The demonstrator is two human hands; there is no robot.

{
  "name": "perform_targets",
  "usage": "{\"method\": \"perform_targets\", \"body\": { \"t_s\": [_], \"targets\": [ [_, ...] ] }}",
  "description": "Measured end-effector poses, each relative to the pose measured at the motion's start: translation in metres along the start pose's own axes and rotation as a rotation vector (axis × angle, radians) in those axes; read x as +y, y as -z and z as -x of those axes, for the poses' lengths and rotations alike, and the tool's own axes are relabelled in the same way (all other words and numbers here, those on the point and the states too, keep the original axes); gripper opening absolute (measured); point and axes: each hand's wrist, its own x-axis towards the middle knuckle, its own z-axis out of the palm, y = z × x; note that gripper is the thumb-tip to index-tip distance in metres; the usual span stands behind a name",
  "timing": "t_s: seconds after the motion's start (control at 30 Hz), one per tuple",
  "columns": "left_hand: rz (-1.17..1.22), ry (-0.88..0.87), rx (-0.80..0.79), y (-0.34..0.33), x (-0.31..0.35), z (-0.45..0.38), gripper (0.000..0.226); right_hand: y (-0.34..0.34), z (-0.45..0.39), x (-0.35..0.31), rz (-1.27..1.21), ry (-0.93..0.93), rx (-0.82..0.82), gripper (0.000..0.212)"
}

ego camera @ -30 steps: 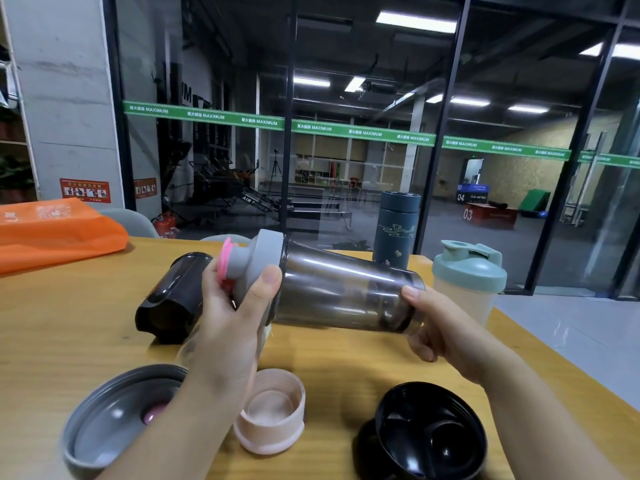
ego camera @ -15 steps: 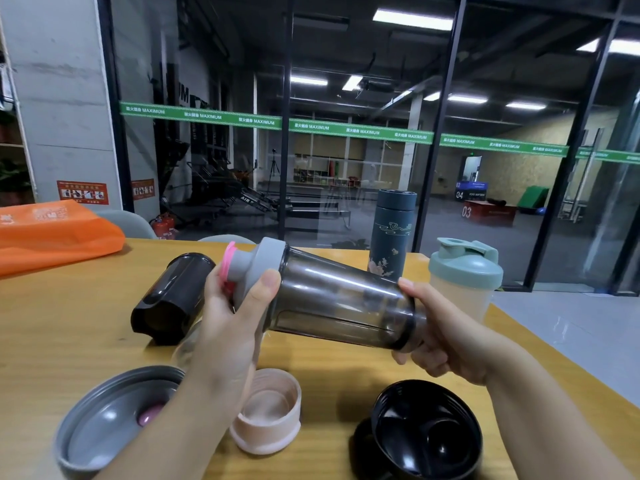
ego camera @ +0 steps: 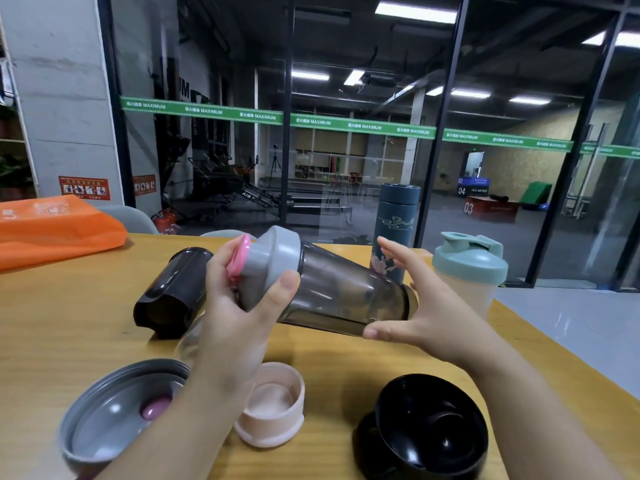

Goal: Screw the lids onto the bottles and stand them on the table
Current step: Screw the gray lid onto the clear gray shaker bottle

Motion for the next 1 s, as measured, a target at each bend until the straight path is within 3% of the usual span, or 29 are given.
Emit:
{"method": "perform_targets", "body": {
  "t_s": [0.23,0.43,0.67,1.0],
  "targets": [
    [-0.01,-0.03,-0.078,-0.003,0.003,0.003,0.059,-0.006,0.0,-0.009,0.167,0.063,-0.045,0.092],
    [-0.083,-0.127,-0.191,0.0,0.009,0.002,0.07,-0.002,0.002,-0.012,0.11,0.033,-0.053,0.079],
    [-0.201,-0.218,-0.253,0.001,0.015,0.005,0.059,0.006,0.002,-0.006,0.051,-0.042,-0.157,0.085],
    [-0.252,-0.256,-0.324,0.006,0.018,0.005,0.073,0.007,0.002,-0.005,-0.045,-0.047,-0.219,0.083]
  ]
}}
